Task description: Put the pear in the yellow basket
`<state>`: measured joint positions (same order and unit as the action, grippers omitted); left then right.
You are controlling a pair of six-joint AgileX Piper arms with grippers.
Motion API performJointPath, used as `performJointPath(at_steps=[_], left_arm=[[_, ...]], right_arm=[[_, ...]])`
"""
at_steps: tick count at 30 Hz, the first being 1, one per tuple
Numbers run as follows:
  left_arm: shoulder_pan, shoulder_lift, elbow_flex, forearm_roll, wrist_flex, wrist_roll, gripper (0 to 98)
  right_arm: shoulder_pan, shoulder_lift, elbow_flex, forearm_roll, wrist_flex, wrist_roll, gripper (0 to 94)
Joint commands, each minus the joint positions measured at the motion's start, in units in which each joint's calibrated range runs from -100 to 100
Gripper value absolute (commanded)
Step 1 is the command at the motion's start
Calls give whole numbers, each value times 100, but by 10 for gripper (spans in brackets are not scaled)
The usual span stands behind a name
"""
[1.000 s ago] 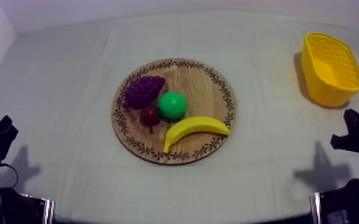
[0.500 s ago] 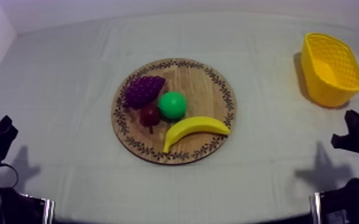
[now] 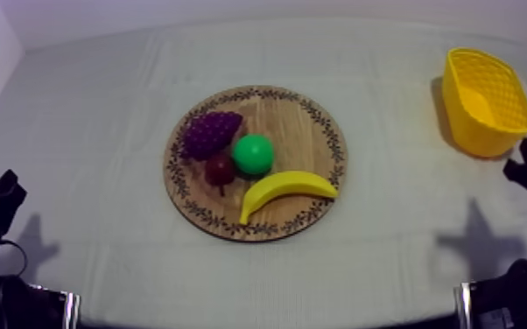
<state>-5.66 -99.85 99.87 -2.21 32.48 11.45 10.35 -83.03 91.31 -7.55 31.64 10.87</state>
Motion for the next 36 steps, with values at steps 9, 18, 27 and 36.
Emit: performJointPath(at_steps=[9,18,27,36], left_arm=[[-2,2,2,-2,1,1,1],[-2,2,2,-2,1,1,1],[-2,2,2,-2,1,1,1],[-2,2,2,-2,1,1,1]], right_arm=[[-107,1913,-2023,-820,186,692,6],[-845,3224,-3217,-958,411,796,7],[-1586,4537,-4277,-1226,903,832,7],[-2400,5477,-4909,-1257,1289,798,7]])
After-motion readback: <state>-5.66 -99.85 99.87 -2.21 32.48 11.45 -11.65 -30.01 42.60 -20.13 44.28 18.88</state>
